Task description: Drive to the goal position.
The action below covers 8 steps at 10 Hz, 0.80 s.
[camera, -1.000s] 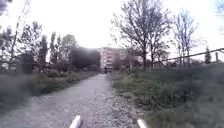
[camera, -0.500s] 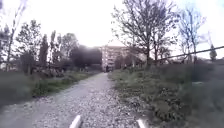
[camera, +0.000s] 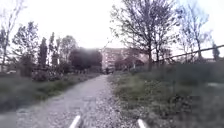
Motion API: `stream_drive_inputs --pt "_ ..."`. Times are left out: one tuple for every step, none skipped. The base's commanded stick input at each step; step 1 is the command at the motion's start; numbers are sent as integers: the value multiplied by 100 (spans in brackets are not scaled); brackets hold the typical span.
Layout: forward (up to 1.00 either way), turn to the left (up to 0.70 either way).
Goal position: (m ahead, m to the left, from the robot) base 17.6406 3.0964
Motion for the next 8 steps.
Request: stream_drive_inputs --pt "100 33" --pt "100 15" --pt "100 0" --pt "100 0" --pt "100 0" --pt "100 0" --pt "100 0" --pt "100 0"
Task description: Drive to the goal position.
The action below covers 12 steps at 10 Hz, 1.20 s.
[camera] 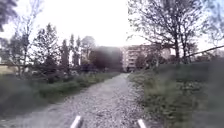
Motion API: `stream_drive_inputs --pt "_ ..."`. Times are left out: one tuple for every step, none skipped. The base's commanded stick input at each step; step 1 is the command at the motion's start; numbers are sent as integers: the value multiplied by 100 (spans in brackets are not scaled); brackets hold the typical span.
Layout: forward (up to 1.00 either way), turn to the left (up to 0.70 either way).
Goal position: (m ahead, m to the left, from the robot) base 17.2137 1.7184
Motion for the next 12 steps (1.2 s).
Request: stream_drive_inputs --pt "100 0" --pt "100 0" --pt "100 0" --pt "100 0" --pt "100 0" --pt "100 0" --pt "100 0" --pt "100 0" --pt "100 0" --pt "100 0" --pt "100 0" --pt "100 0"
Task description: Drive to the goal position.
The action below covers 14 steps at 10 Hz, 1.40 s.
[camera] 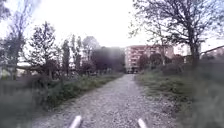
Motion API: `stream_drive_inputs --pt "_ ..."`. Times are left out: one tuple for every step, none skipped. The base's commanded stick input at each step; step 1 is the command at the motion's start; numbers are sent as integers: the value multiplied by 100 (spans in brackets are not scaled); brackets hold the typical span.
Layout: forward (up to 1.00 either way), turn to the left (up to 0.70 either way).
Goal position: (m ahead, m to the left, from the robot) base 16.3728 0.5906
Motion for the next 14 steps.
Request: stream_drive_inputs --pt "100 -6" --pt "100 -19" --pt "100 -32" --pt "100 -40" --pt "100 -40" --pt "100 -25" --pt "100 -10" --pt "100 0" --pt "100 0" --pt "100 0" --pt "100 0" --pt "100 0" --pt "100 0" --pt "100 0"
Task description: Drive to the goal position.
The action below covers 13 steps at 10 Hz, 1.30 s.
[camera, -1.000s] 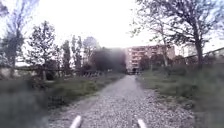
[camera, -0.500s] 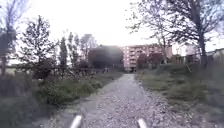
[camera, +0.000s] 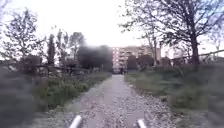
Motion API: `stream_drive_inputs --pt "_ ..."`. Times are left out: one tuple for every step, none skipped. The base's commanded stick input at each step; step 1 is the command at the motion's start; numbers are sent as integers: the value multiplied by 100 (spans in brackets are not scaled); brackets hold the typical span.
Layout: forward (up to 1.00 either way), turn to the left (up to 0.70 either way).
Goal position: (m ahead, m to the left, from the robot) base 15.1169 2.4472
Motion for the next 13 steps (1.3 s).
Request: stream_drive_inputs --pt "100 0" --pt "100 0" --pt "100 0" --pt "100 0" --pt "100 0" --pt "100 0" --pt "100 -9" --pt "100 -19" --pt "100 -28" --pt "100 -37" --pt "100 -40" --pt "100 -35" --pt "100 -26"
